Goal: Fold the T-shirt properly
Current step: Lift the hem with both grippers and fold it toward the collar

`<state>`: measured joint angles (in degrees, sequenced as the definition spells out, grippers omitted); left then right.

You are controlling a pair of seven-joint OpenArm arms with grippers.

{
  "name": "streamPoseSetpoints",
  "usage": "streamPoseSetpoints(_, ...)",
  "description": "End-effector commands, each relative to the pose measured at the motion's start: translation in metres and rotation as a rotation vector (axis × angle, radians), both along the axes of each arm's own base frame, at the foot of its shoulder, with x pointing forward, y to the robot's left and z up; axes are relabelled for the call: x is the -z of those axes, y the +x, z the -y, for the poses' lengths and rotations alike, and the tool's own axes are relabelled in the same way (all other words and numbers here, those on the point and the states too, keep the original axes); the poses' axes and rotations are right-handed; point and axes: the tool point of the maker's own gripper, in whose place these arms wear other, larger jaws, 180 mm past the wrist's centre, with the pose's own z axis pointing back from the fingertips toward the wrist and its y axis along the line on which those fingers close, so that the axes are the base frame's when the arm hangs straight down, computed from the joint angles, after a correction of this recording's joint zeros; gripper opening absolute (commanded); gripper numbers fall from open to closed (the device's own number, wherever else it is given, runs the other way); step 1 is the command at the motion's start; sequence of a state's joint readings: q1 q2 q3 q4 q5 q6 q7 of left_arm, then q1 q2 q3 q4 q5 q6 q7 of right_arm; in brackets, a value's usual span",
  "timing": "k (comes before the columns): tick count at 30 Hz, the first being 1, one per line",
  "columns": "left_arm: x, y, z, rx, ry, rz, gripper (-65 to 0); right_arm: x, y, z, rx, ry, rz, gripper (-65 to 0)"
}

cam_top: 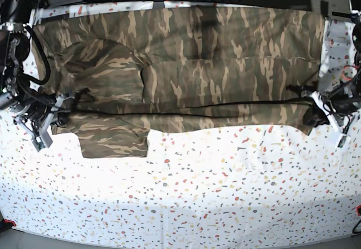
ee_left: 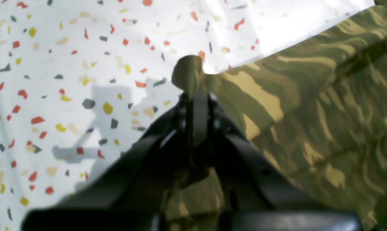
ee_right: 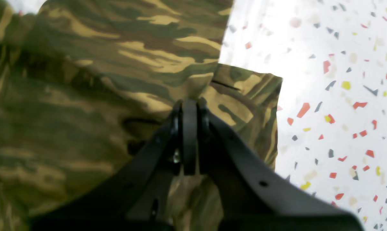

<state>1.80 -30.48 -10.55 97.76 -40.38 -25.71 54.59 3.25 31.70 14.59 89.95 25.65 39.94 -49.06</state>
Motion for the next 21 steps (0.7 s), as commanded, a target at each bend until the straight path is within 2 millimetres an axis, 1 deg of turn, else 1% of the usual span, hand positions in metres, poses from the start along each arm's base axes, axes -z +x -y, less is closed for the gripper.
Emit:
streamPoseSetpoints(1,-0.017,0.004,-0.004,0.003,0.012,0.05,-65.0,-0.022,0.006,0.005,-0.016,-0.029,0.055,-65.0)
streamPoseSetpoints(4,-0.02,-0.008,-0.004,0.007,0.025,0.054,-65.0,-0.034,0.0,0.007,-0.029,-0.07,0.073,-65.0)
streamPoseSetpoints(6,-0.022,-0.014,-0.006,0.002,0.032,0.059,-65.0,-0.043,-0.004,0.008,-0.031,-0.055,0.083,-65.0)
streamPoseSetpoints(10,-0.021,-0.025,-0.016,-0.025,0.045,0.053,-65.0,-0.052,-0.009,0.024,0.011,-0.052,0.096,-65.0)
streamPoseSetpoints(12,-0.016,-0.032,-0.02,-0.035,0.048,0.034,-65.0,-0.051,-0.013,0.029,0.027,-0.05,0.093,-65.0)
streamPoseSetpoints(14,-0.009,-0.04,-0.02,-0.035,0.049,0.007,-65.0,-0.047,-0.018,0.029,0.029,-0.031,0.081,-65.0)
streamPoseSetpoints(18,0.007,-0.059,-0.02,-0.034,0.047,-0.051,-65.0,-0.034,-0.031,0.029,0.028,-0.033,0.037,-65.0)
streamPoseSetpoints(21,0.019,-0.074,-0.02,-0.033,0.048,-0.096,-65.0,-0.027,-0.037,0.032,0.032,-0.05,0.012,-65.0)
